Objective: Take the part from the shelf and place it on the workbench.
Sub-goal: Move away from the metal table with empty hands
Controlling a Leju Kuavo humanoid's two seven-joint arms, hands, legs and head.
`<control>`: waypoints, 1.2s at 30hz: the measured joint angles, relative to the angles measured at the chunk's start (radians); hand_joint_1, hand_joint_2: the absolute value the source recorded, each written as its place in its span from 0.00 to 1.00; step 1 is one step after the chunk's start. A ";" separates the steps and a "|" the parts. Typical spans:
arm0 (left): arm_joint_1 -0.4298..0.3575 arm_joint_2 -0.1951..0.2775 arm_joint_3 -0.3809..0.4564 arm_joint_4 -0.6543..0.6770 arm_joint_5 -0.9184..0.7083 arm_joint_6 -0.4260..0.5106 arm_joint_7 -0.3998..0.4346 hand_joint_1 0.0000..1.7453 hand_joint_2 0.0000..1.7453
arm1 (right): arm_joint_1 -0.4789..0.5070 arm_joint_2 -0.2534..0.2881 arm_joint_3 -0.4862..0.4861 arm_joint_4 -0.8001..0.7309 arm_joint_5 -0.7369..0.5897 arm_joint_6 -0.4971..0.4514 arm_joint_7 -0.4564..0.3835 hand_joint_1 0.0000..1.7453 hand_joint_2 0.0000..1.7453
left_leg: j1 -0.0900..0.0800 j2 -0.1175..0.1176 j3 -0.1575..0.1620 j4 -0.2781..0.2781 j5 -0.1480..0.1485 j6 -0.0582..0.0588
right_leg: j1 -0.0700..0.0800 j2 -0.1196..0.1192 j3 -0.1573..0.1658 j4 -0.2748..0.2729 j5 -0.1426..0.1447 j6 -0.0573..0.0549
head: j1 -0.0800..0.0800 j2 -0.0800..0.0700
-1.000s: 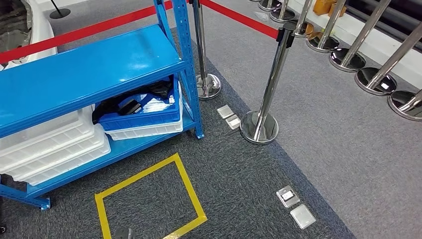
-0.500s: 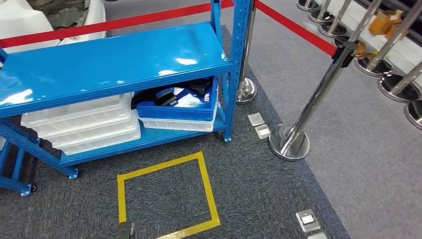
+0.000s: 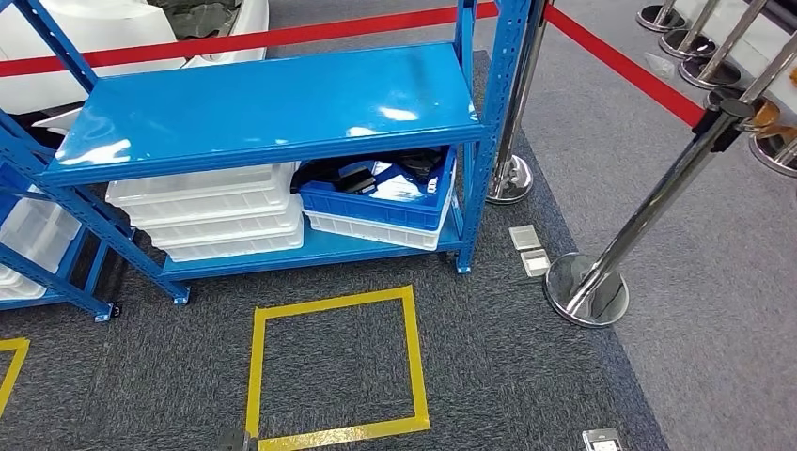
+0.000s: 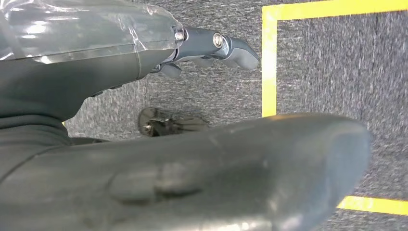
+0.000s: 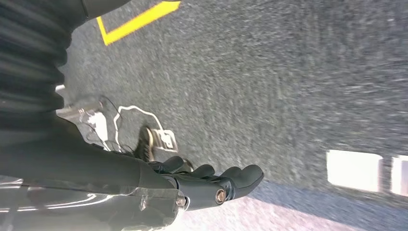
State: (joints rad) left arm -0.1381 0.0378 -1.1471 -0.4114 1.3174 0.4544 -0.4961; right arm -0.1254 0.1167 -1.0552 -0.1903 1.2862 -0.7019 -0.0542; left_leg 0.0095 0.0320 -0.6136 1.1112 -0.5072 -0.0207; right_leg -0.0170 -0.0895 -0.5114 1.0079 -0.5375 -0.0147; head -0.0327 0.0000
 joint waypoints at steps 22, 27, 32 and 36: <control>-0.002 0.001 0.000 0.000 -0.001 -0.001 0.001 0.00 0.00 | -0.003 -0.001 -0.002 0.014 -0.001 0.000 0.001 0.00 1.00 | 0.006 -0.136 0.014 -0.057 0.005 0.003 | -0.009 0.127 -0.033 0.013 0.017 0.008 | 0.039 0.000; -0.002 0.002 0.000 0.000 0.000 -0.001 0.001 0.00 0.00 | -0.001 -0.002 -0.004 0.018 0.002 0.000 0.003 0.00 1.00 | 0.006 -0.044 -0.101 0.179 -0.088 -0.012 | -0.005 0.053 -0.022 0.008 0.010 -0.004 | 0.008 0.000; 0.000 0.002 0.000 0.000 -0.005 -0.004 0.001 0.00 0.00 | -0.008 0.000 -0.009 0.029 -0.005 0.007 0.005 0.00 0.25 | -0.001 -0.014 0.022 -0.067 0.027 0.005 | -0.003 0.010 -0.002 0.008 -0.008 0.012 | -0.005 0.000; 0.003 0.001 -0.001 0.000 -0.010 -0.005 0.006 0.00 0.00 | -0.020 0.000 -0.010 0.039 -0.004 0.030 0.021 0.00 0.00 | -0.006 -0.017 0.037 -0.097 0.028 0.022 | -0.003 0.013 0.008 0.003 -0.014 0.034 | 0.000 0.000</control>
State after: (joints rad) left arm -0.1347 0.0392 -1.1479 -0.4112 1.3071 0.4491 -0.4904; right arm -0.1456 0.1166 -1.0651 -0.1512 1.2821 -0.6722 -0.0334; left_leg 0.0038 0.0150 -0.5769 1.0139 -0.4790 0.0017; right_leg -0.0199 -0.0766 -0.5031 1.0114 -0.5515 0.0193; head -0.0326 0.0000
